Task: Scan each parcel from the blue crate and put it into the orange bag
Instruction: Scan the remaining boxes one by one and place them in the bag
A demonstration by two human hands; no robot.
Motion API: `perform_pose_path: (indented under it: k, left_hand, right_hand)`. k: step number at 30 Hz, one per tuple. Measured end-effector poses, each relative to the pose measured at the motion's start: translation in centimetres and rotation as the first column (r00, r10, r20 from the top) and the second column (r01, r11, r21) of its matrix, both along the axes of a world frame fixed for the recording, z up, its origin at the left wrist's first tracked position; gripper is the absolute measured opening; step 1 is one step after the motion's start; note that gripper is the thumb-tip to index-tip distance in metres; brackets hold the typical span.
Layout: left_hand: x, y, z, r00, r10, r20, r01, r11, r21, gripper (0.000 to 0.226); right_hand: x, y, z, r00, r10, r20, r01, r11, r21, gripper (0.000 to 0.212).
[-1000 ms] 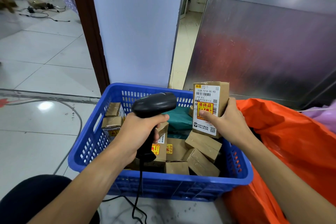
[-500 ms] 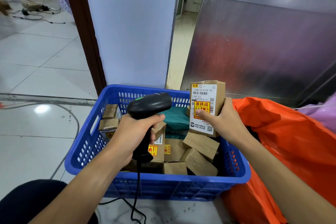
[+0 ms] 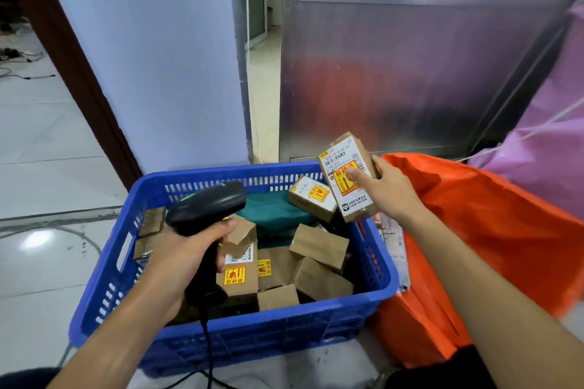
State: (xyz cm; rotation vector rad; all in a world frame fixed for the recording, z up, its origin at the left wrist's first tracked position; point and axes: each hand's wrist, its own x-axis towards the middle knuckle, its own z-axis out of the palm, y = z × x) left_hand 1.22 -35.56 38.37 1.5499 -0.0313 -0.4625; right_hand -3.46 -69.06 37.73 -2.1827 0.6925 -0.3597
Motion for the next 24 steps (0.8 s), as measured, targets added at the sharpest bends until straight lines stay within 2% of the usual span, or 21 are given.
perform_pose_path:
  k: [4,5,11,13,16,19,22,24]
  left_hand:
    - [-0.8,0.2,0.0,0.999,-0.038,0.025,0.039,0.999,-0.021,0.039]
    - [-0.9,0.0,-0.2,0.998,-0.051,0.033,0.051,0.999,-0.015,0.041]
    - [-1.6,-1.4,-2.2,0.997,-0.07,-0.033,0.07,0.997,-0.026,0.035]
    - [-1.6,-2.3,-3.4,0.992,-0.072,-0.104,0.068,0.997,-0.039,0.029]
    - [-2.0,-4.2,-5.2,0.98,-0.045,-0.196,0.041,0.999,-0.024,0.008]
    - [-3.0,-7.0,-6.7,0.965,-0.054,-0.256,0.061,0.998,0.017,0.023]
    - [-4.4,-10.7,-7.8,0.964,-0.067,-0.256,0.063,0.998,-0.024,0.024]
    - [-5.5,-13.5,-8.4,0.957,-0.096,-0.275,0.084,0.995,-0.055,0.034]
  right_hand:
    - [-0.8,-4.6,-1.0,0.982,-0.181,-0.052,0.187,0.973,0.137,0.067]
    - [-1.3,-5.8,-1.4,0.976,-0.21,-0.064,0.219,0.956,0.196,0.069]
    - [-4.0,-11.3,-4.4,0.947,-0.316,-0.056,0.306,0.837,0.453,0.048]
    - [-5.1,-13.0,-6.1,0.934,-0.352,-0.063,0.337,0.807,0.485,0.05]
    - [-7.3,-14.8,-9.0,0.919,-0.377,-0.117,0.38,0.761,0.527,0.038]
    - [-9.8,-15.8,-12.1,0.897,-0.36,-0.256,0.442,0.728,0.524,0.037]
    - [-11.2,-16.6,-15.8,0.864,-0.364,-0.348,0.499,0.707,0.501,0.049]
    - [-11.9,-16.8,-17.9,0.86,-0.345,-0.376,0.504,0.692,0.517,0.049]
